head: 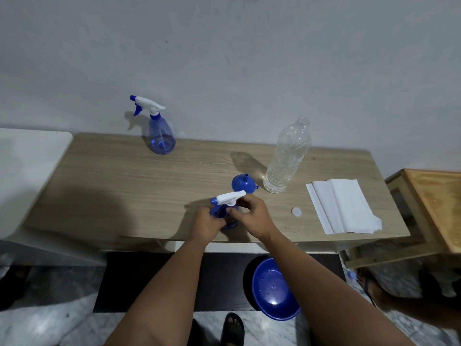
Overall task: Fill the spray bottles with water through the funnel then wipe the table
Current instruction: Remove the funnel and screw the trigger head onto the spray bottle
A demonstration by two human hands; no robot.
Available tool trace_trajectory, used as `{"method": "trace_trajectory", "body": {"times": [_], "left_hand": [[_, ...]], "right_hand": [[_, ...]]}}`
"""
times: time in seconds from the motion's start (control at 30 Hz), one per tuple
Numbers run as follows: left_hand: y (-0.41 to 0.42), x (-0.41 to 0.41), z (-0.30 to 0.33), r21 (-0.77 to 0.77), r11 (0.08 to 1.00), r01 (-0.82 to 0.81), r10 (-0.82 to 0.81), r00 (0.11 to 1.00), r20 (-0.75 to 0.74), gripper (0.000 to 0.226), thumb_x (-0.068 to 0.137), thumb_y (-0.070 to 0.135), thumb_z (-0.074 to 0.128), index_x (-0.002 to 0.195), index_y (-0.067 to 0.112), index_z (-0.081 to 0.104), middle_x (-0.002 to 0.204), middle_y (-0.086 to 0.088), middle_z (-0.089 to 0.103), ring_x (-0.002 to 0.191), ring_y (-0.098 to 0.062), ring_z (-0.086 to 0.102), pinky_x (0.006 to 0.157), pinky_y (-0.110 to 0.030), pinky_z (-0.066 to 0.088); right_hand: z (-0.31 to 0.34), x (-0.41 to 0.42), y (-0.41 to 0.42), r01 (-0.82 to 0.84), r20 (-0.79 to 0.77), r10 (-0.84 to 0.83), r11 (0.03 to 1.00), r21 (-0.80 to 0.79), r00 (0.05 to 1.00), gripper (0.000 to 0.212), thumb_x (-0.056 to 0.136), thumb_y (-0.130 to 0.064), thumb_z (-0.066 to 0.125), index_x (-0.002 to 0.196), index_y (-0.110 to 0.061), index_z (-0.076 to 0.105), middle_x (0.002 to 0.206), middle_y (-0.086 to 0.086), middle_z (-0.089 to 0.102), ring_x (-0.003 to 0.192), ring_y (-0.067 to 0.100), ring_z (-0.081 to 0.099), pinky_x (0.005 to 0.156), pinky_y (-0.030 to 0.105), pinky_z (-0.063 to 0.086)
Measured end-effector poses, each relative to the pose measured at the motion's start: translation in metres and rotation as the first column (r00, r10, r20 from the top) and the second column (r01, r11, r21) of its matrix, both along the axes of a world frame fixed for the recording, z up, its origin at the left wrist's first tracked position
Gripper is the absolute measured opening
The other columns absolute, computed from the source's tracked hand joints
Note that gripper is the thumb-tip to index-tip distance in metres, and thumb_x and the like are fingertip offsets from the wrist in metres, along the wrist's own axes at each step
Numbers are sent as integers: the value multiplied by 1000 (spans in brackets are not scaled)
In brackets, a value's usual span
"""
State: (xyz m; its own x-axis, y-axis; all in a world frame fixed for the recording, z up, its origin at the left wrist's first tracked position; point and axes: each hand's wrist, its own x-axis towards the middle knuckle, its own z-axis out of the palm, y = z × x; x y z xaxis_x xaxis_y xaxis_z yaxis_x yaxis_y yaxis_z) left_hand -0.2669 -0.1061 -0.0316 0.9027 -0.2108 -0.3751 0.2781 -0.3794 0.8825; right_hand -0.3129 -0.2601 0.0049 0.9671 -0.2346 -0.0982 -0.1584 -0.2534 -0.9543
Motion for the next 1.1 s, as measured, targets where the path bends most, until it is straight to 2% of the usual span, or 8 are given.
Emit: {"method": "trace_trajectory", "body": {"times": [0.13, 0.27, 0.5, 0.63, 0.77, 0.9, 1.0, 1.1], "left_hand": [[-1, -1, 1, -6, 1000, 9, -9, 1000, -5, 22, 79, 11, 85, 97, 3, 76, 77, -4, 72, 64, -5, 63, 57, -14, 46], [-1, -1, 2, -3, 1000, 4, -4, 1000, 4, 16, 79, 13, 85, 90, 6, 76, 70, 2, 68, 56, 2, 58, 56, -12, 45], [1, -1, -1, 7, 1000, 15, -15, 1000, 4, 20, 76, 15, 87, 90, 5, 76, 74, -4, 71, 64, -9, 61, 58, -19, 47], [0, -2, -2, 5, 1000, 10, -10, 1000, 1, 17, 78, 14, 86, 89, 7, 75, 69, 3, 69, 56, 3, 60, 54, -12, 44], [2, -2, -2, 16, 1000, 20, -20, 1000, -9, 22, 76, 13, 85, 96, 7, 76, 80, -4, 74, 70, -12, 67, 68, -28, 49], [6, 0, 1, 17, 996, 82, -82, 997, 7, 39, 66, 22, 89, 102, 16, 76, 87, 0, 78, 82, -16, 73, 78, -37, 58], [19, -1, 10, -8, 1000, 30, -30, 998, 50, 77, 55, 29, 98, 125, 20, 67, 115, 4, 72, 107, -14, 69, 97, -38, 56], [47, 0, 29, 65, 997, -35, 27, 994, 107, 78, 51, 35, 101, 120, 27, 66, 117, 5, 69, 106, -10, 63, 97, -34, 54]], "right_hand": [[2, 3, 4, 45, -27, -46, 998, -36, 999, 41, 78, -17, 91, 107, -8, 64, 97, 3, 76, 91, 13, 72, 82, 25, 58], [1, 1, -1, -17, -8, 17, 1000, -5, 1000, 43, 81, -8, 84, 121, -16, 70, 109, 4, 76, 104, 16, 73, 94, 28, 57], [0, 5, -3, -34, -34, 32, 998, -53, 999, 42, 79, -16, 89, 114, -14, 67, 103, 4, 75, 97, 17, 72, 90, 30, 59], [-6, 4, -4, -24, -40, 21, 998, -65, 999, 39, 81, -21, 88, 116, -13, 73, 109, 5, 77, 104, 18, 73, 97, 41, 59], [-6, 5, -1, 4, -42, -7, 997, -71, 999, 41, 78, -17, 92, 114, -11, 72, 105, 3, 78, 99, 15, 74, 92, 35, 60], [4, 8, -6, -32, -43, 29, 997, -66, 999, 33, 77, -16, 93, 103, -10, 74, 92, -4, 78, 86, 9, 73, 83, 31, 58], [19, 9, -6, 9, 1, -9, 1000, -30, 1000, 34, 79, -14, 91, 86, -6, 59, 74, -1, 61, 68, 10, 55, 67, 26, 47], [38, 11, -4, 85, 12, -85, 996, 26, 996, 36, 81, -5, 85, 85, -14, 51, 74, 0, 57, 64, 8, 52, 64, 22, 47]]}}
